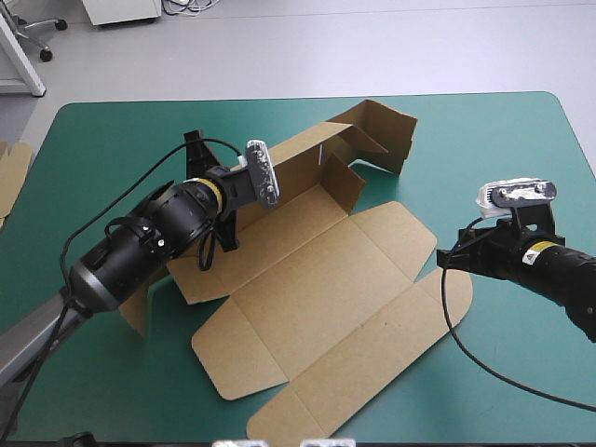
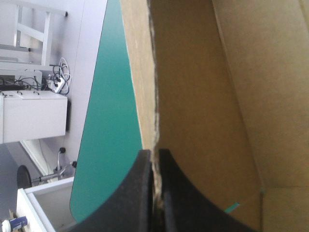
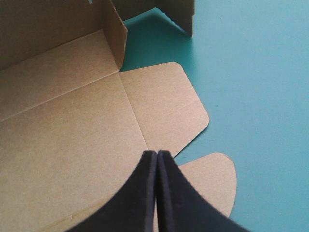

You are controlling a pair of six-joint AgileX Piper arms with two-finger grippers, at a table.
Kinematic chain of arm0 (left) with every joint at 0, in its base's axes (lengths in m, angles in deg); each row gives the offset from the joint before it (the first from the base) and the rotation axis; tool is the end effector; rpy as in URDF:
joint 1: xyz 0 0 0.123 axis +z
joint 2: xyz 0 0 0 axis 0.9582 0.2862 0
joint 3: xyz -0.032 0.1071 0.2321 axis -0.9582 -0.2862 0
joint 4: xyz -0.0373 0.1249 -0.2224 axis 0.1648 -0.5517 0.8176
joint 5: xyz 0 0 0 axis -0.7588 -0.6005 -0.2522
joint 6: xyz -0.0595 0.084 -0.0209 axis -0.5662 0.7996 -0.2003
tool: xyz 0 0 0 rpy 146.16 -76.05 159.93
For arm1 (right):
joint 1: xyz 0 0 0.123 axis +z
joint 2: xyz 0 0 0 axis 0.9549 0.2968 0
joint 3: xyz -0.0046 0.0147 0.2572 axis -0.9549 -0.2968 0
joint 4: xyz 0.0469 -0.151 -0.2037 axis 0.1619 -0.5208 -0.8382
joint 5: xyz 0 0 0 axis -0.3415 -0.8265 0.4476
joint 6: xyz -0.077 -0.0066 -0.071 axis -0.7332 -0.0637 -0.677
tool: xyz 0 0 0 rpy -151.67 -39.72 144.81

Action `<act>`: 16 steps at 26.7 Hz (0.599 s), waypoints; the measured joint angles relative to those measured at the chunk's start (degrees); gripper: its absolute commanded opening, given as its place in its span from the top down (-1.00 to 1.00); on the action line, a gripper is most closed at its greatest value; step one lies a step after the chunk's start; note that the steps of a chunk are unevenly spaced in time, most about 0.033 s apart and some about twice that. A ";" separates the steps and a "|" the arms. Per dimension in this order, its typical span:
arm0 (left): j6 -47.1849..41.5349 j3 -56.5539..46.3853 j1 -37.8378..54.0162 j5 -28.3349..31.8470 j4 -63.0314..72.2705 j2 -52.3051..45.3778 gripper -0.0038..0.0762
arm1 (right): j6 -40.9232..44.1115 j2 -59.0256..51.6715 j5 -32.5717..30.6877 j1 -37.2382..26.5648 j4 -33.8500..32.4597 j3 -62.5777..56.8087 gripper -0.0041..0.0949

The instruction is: Fold the box

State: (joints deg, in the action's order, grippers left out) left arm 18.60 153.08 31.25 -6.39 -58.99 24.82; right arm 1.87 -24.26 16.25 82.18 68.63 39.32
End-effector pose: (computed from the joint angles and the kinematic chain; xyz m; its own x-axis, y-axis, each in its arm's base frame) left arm 0.2672 -0.1807 0.3500 -0.0720 0.9611 -0.2667 0.6341 0.2506 0.7316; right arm 0.2094 0.0523 0.3390 -0.6185 -0.0370 -0.7850 -0.2505 0.9560 0.1523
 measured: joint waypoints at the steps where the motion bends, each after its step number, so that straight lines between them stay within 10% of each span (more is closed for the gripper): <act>1: -0.85 -2.01 0.00 0.12 -1.34 -1.19 0.94 | 0.00 0.00 0.00 0.00 0.15 0.00 0.98; 16: -15.85 -25.16 -4.48 9.63 -24.03 -16.02 0.94 | 0.00 0.00 -0.23 0.00 2.27 0.00 0.98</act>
State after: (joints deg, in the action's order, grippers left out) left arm 2.75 127.92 26.77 3.25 -83.02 8.80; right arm 1.87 -24.26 16.02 82.18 70.90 39.32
